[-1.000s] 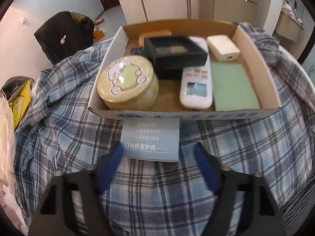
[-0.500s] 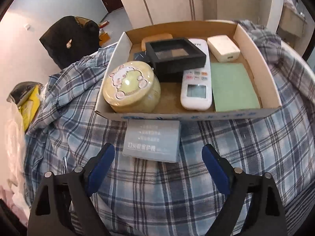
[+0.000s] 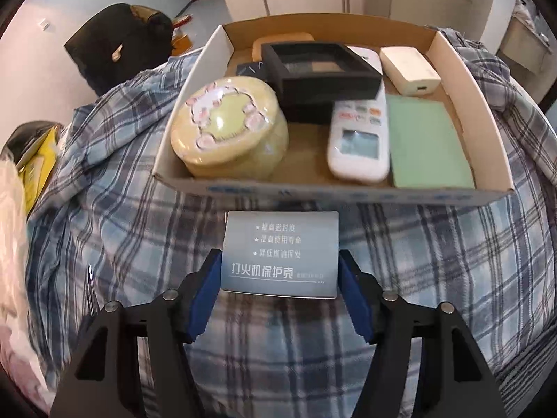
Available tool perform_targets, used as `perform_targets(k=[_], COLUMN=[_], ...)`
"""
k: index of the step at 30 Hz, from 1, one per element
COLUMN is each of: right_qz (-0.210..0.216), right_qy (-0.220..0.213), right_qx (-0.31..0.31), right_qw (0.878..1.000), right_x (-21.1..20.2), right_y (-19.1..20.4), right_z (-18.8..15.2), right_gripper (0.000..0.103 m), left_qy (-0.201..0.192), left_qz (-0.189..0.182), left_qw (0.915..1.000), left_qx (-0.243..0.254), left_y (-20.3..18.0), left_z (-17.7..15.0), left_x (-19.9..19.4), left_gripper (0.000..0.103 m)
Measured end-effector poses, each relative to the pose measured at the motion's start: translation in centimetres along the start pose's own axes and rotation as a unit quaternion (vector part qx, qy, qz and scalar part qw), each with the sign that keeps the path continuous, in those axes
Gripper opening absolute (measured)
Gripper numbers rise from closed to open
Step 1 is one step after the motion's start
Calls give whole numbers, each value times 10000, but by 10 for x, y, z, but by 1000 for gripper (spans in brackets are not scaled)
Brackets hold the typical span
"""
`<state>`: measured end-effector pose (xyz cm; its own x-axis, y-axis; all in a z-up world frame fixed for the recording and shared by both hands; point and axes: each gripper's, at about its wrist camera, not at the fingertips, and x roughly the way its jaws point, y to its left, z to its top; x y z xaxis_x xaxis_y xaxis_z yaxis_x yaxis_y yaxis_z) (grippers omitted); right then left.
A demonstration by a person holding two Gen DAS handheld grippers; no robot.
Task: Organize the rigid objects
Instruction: 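Grasp the grey printed box with the right gripper while the left holds the clipper, then carry the grey box and the clipper over the cardboard box and lower them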
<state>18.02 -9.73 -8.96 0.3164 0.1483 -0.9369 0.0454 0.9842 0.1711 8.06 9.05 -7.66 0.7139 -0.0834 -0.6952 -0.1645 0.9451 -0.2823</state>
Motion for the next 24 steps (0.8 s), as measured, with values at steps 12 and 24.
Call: perform_targets(k=[12,24], right_qz=[-168,-664], right_qy=[105,-435], right_qx=[-1372,-1287], right_qw=[9903,9885], right_x=[-31,-39], right_y=[-54,-75], right_z=[-49,-61], right_gripper=[67,63], left_qy=[-14,-140], left_qz=[20,152], left_qw=[10000,9994], left_qx=[-4,285], left_y=[1,-9], left_z=[0,0], left_x=[-2,-10], left_gripper=[10,10])
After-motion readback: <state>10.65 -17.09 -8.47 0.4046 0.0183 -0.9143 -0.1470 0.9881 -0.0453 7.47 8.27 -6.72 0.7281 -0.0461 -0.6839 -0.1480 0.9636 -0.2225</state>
